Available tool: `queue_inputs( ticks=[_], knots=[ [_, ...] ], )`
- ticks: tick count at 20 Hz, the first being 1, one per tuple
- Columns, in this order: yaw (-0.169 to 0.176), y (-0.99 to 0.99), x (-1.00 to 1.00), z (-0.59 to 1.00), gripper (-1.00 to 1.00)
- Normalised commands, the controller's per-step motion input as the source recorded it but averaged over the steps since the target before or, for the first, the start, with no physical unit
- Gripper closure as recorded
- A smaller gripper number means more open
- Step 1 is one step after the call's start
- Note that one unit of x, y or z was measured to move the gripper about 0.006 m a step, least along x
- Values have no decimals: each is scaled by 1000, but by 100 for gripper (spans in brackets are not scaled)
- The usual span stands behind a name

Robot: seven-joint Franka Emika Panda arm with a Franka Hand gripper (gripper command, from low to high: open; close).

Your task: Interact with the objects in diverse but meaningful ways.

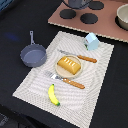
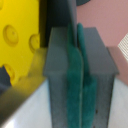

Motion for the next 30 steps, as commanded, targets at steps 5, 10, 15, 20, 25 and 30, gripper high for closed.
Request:
queue_inputs(
  ticks=[5, 10, 15, 20, 25, 30],
  knots=[
    [-1, 99, 990, 41, 100],
    [-6, 9, 723, 0, 100],
    [1, 0, 383, -96, 100],
    [83, -26, -215, -219, 100],
    [109, -3, -441, -170, 100],
    [111, 22, -384, -122, 100]
  ],
)
